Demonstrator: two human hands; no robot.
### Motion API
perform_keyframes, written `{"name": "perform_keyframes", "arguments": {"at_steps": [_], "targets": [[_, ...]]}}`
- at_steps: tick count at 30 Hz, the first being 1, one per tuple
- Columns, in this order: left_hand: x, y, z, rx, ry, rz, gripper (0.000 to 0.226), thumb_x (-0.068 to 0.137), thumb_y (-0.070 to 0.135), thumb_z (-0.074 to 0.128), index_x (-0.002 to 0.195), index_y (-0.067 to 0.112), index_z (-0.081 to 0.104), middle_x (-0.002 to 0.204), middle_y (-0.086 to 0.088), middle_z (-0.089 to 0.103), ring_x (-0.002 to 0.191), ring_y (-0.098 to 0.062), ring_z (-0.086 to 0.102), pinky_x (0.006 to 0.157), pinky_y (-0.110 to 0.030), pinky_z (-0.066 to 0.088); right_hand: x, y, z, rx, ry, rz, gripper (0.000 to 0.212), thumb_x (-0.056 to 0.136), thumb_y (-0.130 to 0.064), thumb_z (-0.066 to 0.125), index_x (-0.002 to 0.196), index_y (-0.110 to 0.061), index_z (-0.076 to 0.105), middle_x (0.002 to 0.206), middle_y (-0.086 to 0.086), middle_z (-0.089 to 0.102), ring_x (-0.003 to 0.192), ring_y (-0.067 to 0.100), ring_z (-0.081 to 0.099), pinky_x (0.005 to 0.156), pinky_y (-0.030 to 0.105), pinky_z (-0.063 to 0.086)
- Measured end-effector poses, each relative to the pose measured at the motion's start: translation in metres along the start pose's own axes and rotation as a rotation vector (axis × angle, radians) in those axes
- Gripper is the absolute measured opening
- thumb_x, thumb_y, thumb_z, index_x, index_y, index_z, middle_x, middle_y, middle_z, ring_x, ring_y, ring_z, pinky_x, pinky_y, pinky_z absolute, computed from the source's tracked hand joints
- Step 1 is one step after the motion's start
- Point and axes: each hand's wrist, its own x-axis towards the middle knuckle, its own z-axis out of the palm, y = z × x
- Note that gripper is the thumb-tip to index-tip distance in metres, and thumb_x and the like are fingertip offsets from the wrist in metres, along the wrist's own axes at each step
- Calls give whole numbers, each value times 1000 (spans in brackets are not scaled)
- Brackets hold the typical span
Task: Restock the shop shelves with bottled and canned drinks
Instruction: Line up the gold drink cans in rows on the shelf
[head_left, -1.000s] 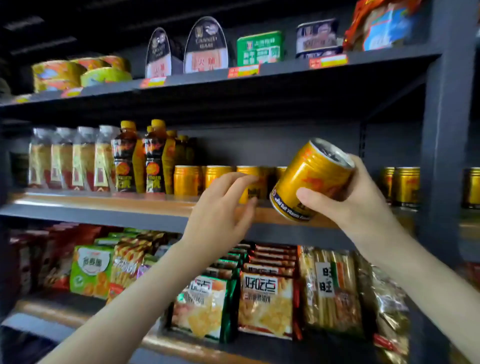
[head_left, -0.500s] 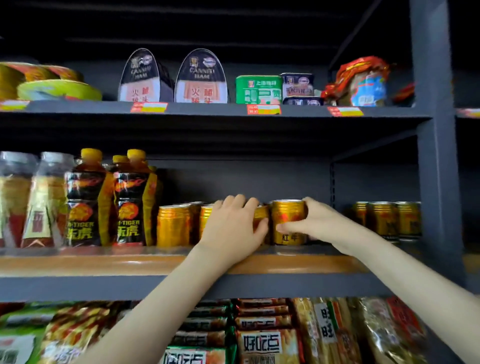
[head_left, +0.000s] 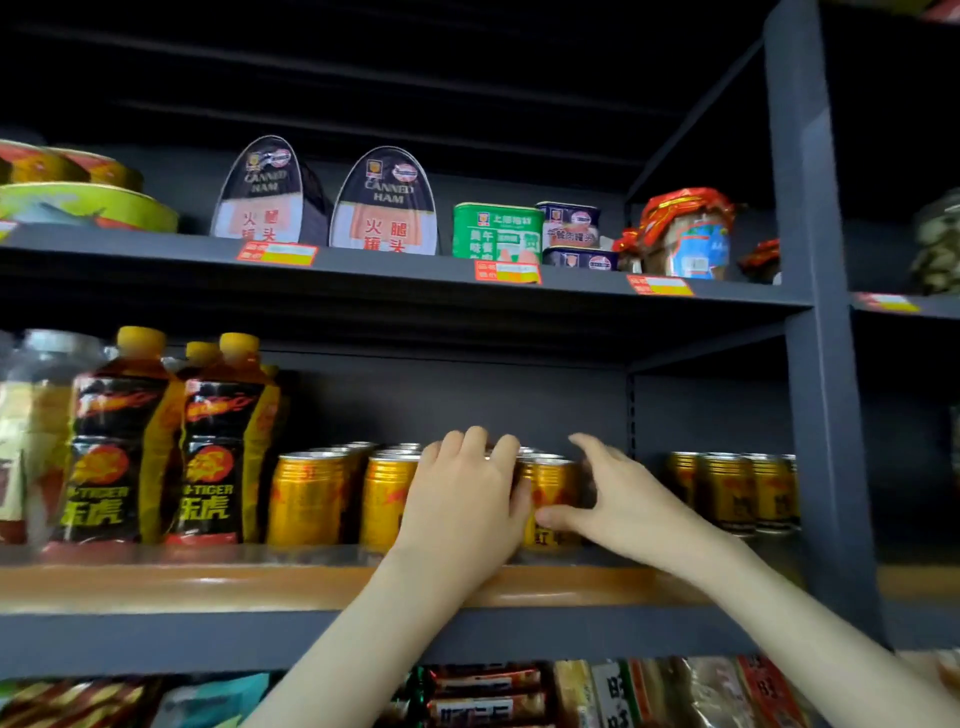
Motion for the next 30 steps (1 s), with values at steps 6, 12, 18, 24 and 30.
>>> {"name": "perform_keyframes", "arguments": {"at_steps": [6, 12, 18, 24, 30], "targets": [[3, 83, 12, -283, 354, 108, 40, 87, 26, 40, 114, 10, 63, 105, -7, 66, 91, -22, 65, 77, -33, 53, -51, 38, -28, -61, 433, -274, 41, 97, -33, 49, 138, -29, 42, 131, -18, 44, 115, -1, 48, 84, 8, 43], [21, 197, 30, -369, 475, 225, 38, 89, 23, 44, 119, 7, 61, 115, -12, 63, 103, -28, 61, 87, -37, 52, -86, 147, -78, -64, 649, -276, 30, 91, -19, 56, 121, -21, 56, 112, -16, 50, 99, -1, 52, 78, 1, 40], [58, 322, 58, -326, 370, 226, 37, 86, 26, 46, 114, 10, 64, 115, -11, 64, 105, -28, 62, 87, -37, 51, -87, 285, -136, -73, 529, -164, 42, 94, -22, 57, 134, -26, 42, 117, -20, 37, 109, 2, 48, 89, 19, 45], [90, 344, 87, -24, 267, 16, 35, 85, 29, 52, 108, 6, 67, 112, -18, 65, 106, -35, 62, 91, -44, 50, -35, 365, -155, -117, 186, -66, 74, 95, -31, 58, 150, -35, 9, 150, -1, 27, 123, 15, 48, 92, 22, 44], [113, 337, 93, 114, 40, -2, 30, 80, 36, 47, 94, 16, 66, 88, -4, 65, 83, -25, 63, 73, -35, 53, 56, 358, -119, -96, -210, -65, 92, 93, -35, 60, 151, -41, -11, 162, 10, -6, 143, 30, 29, 109, 37, 37]]}}
